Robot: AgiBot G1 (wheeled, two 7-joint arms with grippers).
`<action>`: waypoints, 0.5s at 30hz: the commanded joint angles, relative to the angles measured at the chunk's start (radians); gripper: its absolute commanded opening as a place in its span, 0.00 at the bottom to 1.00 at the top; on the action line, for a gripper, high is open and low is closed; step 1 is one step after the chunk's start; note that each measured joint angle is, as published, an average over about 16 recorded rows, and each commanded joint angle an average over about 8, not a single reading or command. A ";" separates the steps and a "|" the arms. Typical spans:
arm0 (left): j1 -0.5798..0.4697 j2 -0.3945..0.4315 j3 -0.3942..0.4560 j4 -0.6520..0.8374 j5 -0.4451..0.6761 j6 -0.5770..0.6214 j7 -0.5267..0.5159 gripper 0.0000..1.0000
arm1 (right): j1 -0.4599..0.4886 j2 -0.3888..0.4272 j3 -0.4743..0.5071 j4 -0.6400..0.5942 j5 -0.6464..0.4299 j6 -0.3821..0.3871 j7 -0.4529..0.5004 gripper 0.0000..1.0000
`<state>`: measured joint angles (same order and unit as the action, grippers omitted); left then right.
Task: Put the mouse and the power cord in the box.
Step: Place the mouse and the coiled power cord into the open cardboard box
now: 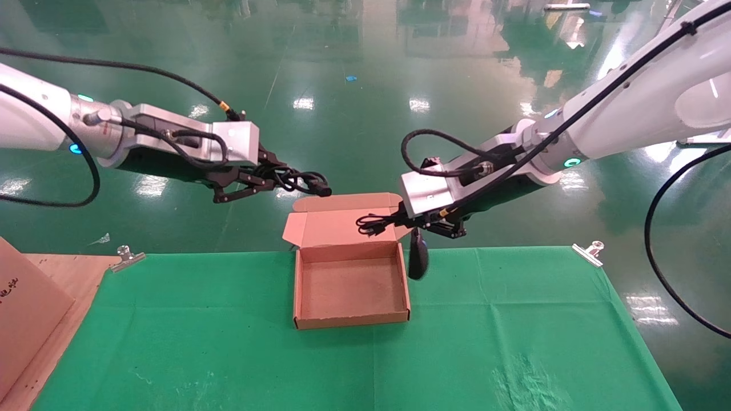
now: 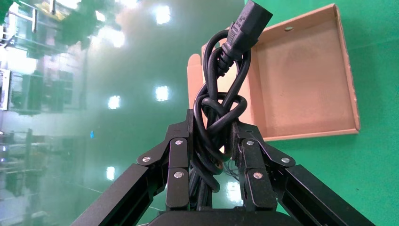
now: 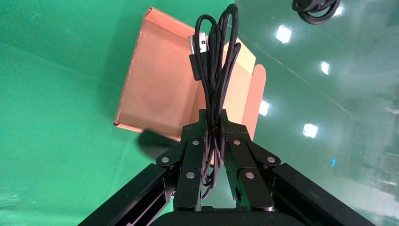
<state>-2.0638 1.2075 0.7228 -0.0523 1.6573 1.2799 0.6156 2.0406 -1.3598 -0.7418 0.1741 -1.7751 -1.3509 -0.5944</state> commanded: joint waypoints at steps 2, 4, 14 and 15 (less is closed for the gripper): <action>0.003 0.004 -0.002 0.012 -0.002 -0.017 0.006 0.00 | -0.012 0.000 -0.009 0.030 0.006 0.007 0.021 0.00; 0.007 0.004 -0.006 0.018 -0.008 -0.020 0.009 0.00 | -0.020 0.000 -0.016 0.042 0.011 0.019 0.030 0.00; 0.076 0.049 -0.015 0.021 -0.022 -0.088 0.066 0.00 | -0.034 0.010 -0.042 0.064 0.035 0.101 0.050 0.00; 0.091 0.059 -0.018 0.020 -0.026 -0.108 0.076 0.00 | -0.031 0.013 -0.042 0.060 0.038 0.098 0.048 0.00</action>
<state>-1.9610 1.2767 0.7005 -0.0319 1.6258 1.1145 0.6793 2.0161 -1.3434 -0.7815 0.2247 -1.7356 -1.2829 -0.5561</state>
